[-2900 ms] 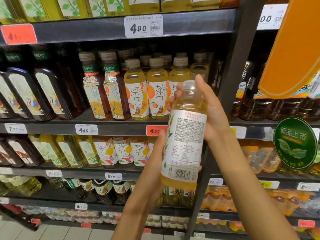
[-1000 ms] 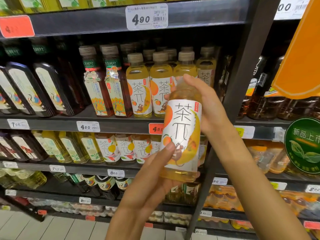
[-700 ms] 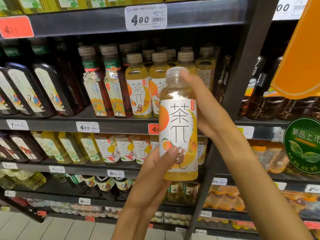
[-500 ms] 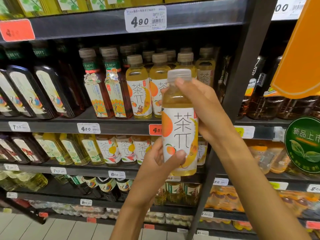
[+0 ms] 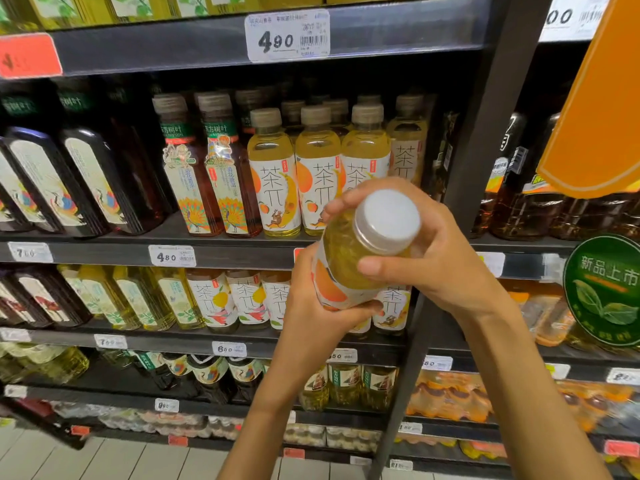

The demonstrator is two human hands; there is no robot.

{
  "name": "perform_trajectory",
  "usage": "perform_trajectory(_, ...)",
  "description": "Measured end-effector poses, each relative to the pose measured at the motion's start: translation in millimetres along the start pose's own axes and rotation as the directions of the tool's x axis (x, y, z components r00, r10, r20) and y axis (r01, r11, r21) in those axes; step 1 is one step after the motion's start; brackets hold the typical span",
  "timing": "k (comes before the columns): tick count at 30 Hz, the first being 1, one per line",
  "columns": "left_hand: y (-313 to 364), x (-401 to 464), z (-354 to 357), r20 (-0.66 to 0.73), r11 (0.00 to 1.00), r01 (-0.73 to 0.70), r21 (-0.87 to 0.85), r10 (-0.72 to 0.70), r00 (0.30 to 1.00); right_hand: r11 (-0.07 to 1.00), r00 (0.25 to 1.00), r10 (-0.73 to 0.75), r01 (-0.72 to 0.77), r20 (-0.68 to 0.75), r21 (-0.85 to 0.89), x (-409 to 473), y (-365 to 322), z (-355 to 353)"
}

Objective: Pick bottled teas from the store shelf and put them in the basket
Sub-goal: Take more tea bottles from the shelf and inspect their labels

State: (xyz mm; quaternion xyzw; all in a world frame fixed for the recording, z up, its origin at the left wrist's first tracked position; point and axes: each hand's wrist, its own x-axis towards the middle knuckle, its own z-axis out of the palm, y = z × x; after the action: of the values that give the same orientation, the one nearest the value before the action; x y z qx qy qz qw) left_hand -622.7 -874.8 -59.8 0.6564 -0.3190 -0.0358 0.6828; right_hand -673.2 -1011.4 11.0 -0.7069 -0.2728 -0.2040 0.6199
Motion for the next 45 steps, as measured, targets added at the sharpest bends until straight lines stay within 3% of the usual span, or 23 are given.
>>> perform_trajectory(5,4,1,-3,0.057,1.000,-0.007,0.026,0.006,0.998,0.997,0.998,-0.048,0.050,-0.045,0.051,-3,0,2)
perform_trajectory(8,9,-4,-11,0.200,0.999,0.048,-0.012,-0.045,0.979,0.993,0.994,-0.053,0.063,-0.098,0.097,3,-2,-3)
perform_trajectory(12,12,-11,-15,0.344,0.990,0.134,-0.050,-0.108,0.933,0.933,0.996,0.069,-0.042,-0.061,0.357,13,-1,-4)
perform_trajectory(16,5,-15,-13,0.331,0.970,0.216,-0.109,-0.169,0.928,0.934,0.947,0.199,-0.106,-0.251,0.340,12,5,0)
perform_trajectory(19,8,-19,-8,0.247,0.978,0.168,-0.125,-0.133,0.960,0.961,0.877,0.245,-0.164,-0.413,0.222,12,6,4)
perform_trajectory(21,12,-20,-4,0.188,0.987,0.121,-0.109,-0.099,0.977,0.944,0.823,0.314,-0.214,-0.473,0.253,13,4,6)
perform_trajectory(25,16,-20,-2,0.130,0.981,0.135,-0.141,-0.117,0.985,0.913,0.817,0.376,-0.245,-0.438,0.326,14,-1,5)
perform_trajectory(30,14,-21,-8,0.361,0.794,0.377,-0.477,-0.214,0.908,0.787,0.850,0.469,-0.281,-0.238,0.549,28,6,-5)
perform_trajectory(33,9,-21,-7,0.388,0.787,0.403,-0.468,-0.227,0.893,0.725,0.881,0.446,-0.254,-0.156,0.640,34,11,-3)
perform_trajectory(37,6,-21,-12,0.245,0.916,0.355,-0.188,-0.307,0.920,0.843,0.871,0.420,-0.270,-0.256,0.465,31,11,-4)
perform_trajectory(39,4,-21,-11,0.249,0.943,0.310,-0.120,-0.273,0.929,0.887,0.836,0.430,-0.320,-0.341,0.333,28,11,0)
perform_trajectory(42,6,-22,-6,0.223,0.949,0.298,-0.105,-0.269,0.937,0.875,0.790,0.470,-0.356,-0.394,0.328,26,12,5)
perform_trajectory(45,4,-16,-8,0.246,0.928,0.284,-0.241,-0.225,0.943,0.866,0.805,0.482,-0.375,-0.347,0.332,29,9,2)
